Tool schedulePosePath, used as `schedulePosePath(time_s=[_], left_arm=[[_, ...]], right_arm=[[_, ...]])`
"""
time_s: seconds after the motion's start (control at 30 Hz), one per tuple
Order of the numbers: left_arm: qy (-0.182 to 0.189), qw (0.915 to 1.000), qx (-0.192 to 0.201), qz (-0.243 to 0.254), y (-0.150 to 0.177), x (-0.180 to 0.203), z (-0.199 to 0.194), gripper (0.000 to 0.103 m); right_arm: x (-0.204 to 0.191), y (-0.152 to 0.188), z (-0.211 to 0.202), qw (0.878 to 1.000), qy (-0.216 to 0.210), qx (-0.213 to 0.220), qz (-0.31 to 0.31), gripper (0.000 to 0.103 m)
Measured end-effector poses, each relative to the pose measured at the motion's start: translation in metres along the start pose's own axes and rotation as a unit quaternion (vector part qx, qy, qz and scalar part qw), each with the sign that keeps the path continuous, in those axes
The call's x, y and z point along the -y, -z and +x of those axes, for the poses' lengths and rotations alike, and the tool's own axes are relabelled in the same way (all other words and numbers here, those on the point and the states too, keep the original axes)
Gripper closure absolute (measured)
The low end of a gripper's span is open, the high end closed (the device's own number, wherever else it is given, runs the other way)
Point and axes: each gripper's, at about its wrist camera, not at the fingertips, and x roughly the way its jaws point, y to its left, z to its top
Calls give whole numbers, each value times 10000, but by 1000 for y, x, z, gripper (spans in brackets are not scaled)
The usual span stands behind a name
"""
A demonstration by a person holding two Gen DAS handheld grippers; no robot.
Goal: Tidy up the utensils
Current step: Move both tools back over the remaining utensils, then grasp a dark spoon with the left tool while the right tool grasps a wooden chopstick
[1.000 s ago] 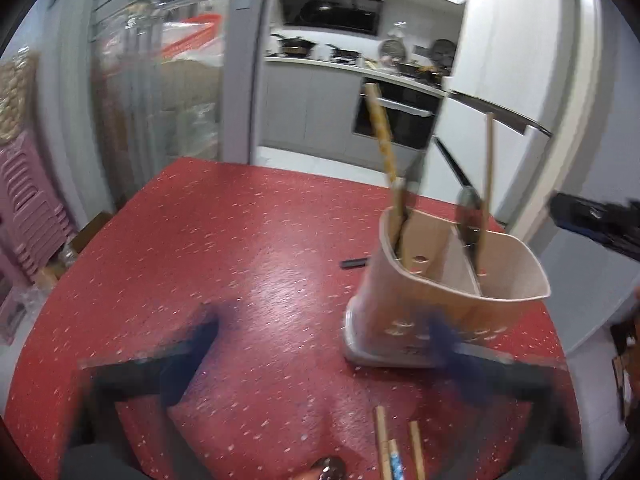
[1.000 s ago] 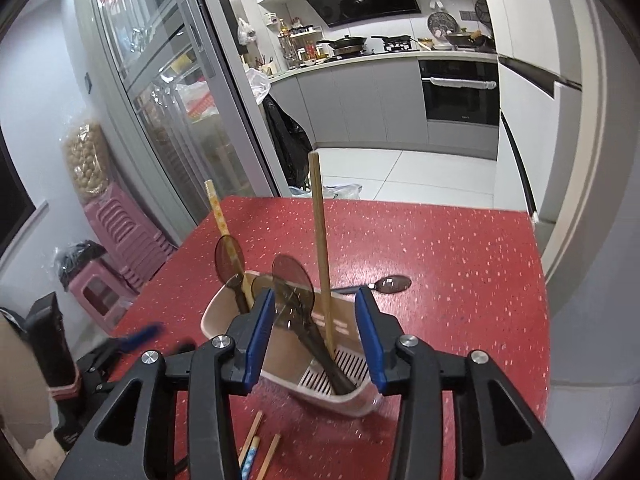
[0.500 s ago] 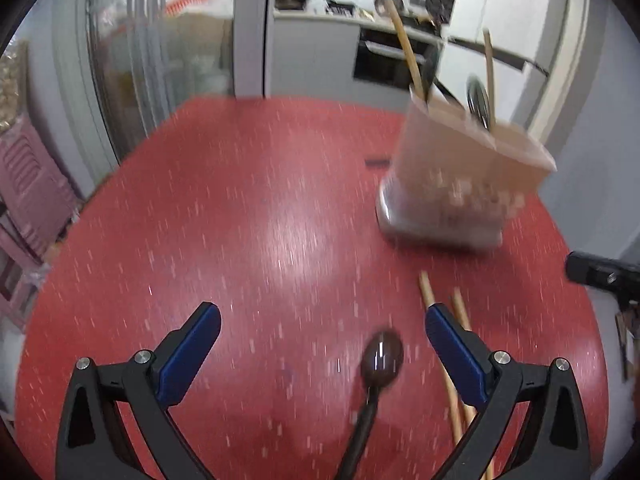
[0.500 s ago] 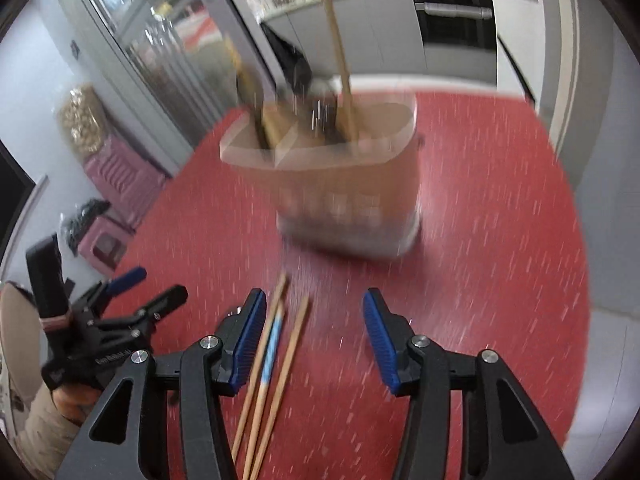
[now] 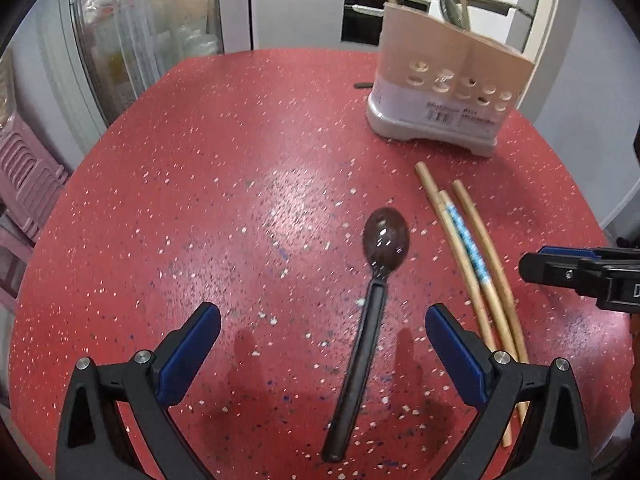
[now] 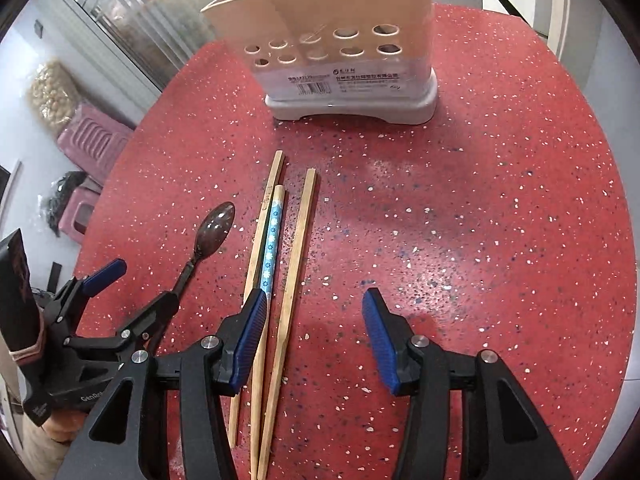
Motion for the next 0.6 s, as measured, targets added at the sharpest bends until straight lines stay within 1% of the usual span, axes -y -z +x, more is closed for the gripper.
schedulePosePath(time_s=[0.17, 0.4, 0.6], left_arm=[[-105, 9999, -95, 62, 4, -1, 10, 0], [-165, 9995, -177, 182, 4, 3, 21, 0], [-139, 9993, -207, 290, 0, 7, 31, 0]], right_arm=[[-4, -3, 7, 9996, 266, -33, 31, 58], [-19, -10, 17, 9989, 454, -75, -124, 60], [-36, -17, 25, 9956, 837, -127, -409, 62]])
